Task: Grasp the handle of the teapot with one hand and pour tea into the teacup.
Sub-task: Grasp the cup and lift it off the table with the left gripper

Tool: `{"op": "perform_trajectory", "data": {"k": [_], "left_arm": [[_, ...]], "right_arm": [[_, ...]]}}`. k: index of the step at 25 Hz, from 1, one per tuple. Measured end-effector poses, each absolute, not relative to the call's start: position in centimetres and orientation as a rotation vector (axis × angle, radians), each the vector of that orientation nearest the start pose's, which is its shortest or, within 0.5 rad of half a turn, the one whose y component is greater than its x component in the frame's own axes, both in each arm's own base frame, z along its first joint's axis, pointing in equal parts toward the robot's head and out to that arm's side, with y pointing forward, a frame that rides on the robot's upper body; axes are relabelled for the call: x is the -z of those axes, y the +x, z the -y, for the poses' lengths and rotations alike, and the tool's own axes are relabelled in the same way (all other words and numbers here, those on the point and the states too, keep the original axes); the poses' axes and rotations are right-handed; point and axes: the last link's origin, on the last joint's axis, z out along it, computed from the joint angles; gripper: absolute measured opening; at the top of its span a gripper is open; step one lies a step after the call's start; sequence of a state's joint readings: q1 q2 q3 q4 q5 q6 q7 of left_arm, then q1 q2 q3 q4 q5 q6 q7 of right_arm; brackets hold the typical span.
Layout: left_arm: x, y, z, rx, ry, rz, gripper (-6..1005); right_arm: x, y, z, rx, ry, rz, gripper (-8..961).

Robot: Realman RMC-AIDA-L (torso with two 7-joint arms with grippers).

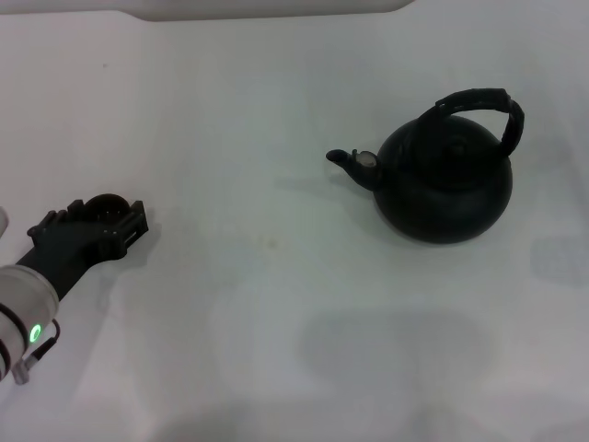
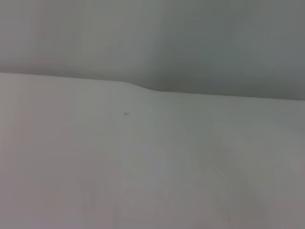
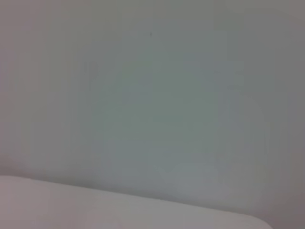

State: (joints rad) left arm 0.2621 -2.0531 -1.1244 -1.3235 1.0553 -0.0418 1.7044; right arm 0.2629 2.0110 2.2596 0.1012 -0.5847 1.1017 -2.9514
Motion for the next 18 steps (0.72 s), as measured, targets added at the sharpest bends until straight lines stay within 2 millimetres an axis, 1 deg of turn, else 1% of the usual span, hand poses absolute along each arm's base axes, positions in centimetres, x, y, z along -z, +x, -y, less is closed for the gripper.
{"op": "perform_trajectory", "data": {"k": [18], "left_arm": [[5.29,-30.13,-23.88,0.346,-1.826,1.080,824]], "right_arm": [[-4.76,42.84,-26.75,-0.342,-1.523,-0.581,638]]}}
